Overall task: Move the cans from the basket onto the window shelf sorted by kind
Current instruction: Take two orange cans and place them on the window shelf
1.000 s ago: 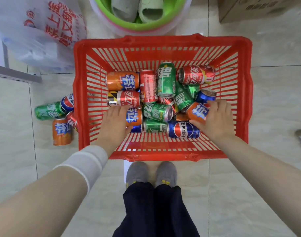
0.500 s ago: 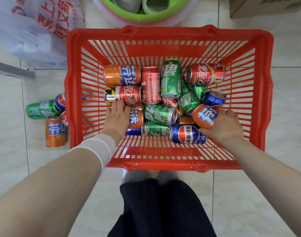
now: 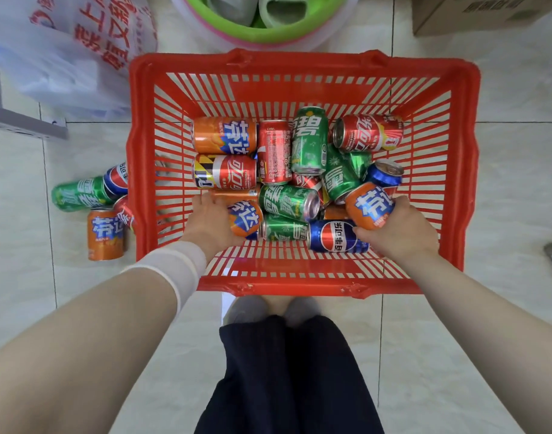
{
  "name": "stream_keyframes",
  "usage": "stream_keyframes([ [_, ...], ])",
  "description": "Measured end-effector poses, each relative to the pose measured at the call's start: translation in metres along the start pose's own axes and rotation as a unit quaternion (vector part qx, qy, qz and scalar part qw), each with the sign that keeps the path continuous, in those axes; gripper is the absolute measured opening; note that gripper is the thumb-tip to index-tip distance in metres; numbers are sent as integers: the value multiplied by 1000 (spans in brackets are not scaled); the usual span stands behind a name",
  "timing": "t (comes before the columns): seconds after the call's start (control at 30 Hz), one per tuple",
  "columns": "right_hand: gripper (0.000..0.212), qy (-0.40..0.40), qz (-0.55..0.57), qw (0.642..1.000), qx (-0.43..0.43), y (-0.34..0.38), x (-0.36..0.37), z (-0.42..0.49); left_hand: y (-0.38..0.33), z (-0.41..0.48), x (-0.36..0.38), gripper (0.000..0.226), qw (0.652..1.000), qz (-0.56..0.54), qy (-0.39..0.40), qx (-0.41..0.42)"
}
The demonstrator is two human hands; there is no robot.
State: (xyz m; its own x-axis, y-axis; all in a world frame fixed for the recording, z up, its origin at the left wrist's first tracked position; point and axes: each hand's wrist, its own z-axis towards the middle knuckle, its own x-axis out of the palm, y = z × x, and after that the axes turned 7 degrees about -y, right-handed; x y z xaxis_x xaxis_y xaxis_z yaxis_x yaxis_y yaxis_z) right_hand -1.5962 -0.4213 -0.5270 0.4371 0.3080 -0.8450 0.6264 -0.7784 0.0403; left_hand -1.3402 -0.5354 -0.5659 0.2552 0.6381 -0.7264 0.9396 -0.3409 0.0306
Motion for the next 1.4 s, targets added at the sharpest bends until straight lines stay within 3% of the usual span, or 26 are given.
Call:
stream_keyframes([
  [0.1, 71, 15, 65, 997, 28, 4, -16, -21, 4, -25, -14, 83, 991, -132, -6, -18],
  [0.2, 60, 35, 179, 982, 53, 12, -35, -49, 4, -55, -36, 77, 949, -308, -9, -62],
  [0.27, 43, 53, 279, 956, 72, 19, -48, -71, 4, -76, -56, 72, 918, -387, 8, -89],
  [0.37, 45, 124, 420, 892, 115, 30, -67, -108, 6, -108, -82, 60, 863, -492, 31, -115],
  [0.43, 43, 168, 455, 865, 129, 37, -79, -135, 9, -133, -94, 57, 812, -562, 50, -149],
  [0.67, 26, 230, 542, 796, 140, 53, -111, -253, 26, -258, -121, 65, 697, -693, 100, -155],
  [0.77, 20, 264, 569, 765, 145, 49, -123, -297, 40, -315, -122, 39, 656, -731, 123, -140],
  [0.83, 26, 279, 589, 744, 148, 43, -131, -324, 48, -351, -122, 28, 612, -766, 141, -138],
  [0.9, 49, 290, 613, 719, 153, 31, -138, -353, 59, -387, -119, 25, 564, -800, 160, -129],
  [1.0, 89, 305, 636, 693, 149, 12, -155, -396, 76, -437, -120, 64, 522, -829, 178, -94],
  [1.1, 116, 301, 657, 676, 145, -1, -169, -437, 94, -479, -124, 97, 514, -838, 174, -57],
  [1.23, 122, 277, 679, 670, 116, -2, -183, -491, 117, -530, -130, 91, 542, -831, 114, -53],
  [1.4, 118, 307, 684, 660, 51, 22, -195, -560, 155, -584, -131, 93, 560, -824, 79, -30],
])
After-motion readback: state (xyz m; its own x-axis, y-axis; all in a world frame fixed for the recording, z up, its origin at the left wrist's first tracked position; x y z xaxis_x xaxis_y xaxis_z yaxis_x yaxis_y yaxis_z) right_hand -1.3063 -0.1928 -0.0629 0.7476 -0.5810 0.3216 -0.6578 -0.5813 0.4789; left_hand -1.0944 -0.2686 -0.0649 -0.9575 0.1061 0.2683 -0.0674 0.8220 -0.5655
